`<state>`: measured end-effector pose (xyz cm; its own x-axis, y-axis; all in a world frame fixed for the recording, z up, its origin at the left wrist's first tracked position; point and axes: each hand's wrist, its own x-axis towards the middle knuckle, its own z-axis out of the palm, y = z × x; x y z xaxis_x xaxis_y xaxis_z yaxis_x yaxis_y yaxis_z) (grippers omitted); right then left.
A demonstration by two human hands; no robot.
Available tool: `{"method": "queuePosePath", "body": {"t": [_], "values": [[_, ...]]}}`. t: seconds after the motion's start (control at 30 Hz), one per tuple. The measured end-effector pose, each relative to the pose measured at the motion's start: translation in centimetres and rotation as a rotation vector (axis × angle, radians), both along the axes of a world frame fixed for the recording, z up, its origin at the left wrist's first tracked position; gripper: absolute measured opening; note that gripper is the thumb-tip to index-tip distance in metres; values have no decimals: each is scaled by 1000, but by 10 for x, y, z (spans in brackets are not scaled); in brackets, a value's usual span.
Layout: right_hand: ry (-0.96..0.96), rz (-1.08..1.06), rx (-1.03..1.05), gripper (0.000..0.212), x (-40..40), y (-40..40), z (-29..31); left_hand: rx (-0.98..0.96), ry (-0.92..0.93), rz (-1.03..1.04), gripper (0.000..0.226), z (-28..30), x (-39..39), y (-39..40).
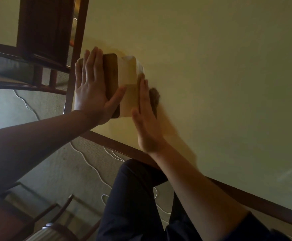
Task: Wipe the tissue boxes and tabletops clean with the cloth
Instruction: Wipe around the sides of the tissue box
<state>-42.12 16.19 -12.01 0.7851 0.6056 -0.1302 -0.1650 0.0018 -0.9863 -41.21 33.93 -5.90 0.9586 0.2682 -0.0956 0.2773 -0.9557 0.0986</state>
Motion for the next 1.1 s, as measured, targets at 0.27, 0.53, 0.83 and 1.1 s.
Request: {"method": "queuePosePath", "body": {"t": [0.27, 0.53, 0.83, 1.1], "values": [[89, -18, 65, 91, -22, -6, 0, -21, 3, -1, 105, 2, 2, 0], [41, -53, 49, 86, 43, 26, -8, -32, -2, -2, 108, 3, 1, -1], [-39, -28, 3, 79, 92, 46, 3, -39, -7, 12, 106, 3, -1, -3], [39, -31, 41, 82, 8, 7, 0, -44, -18, 8, 105, 1, 0, 0]]}}
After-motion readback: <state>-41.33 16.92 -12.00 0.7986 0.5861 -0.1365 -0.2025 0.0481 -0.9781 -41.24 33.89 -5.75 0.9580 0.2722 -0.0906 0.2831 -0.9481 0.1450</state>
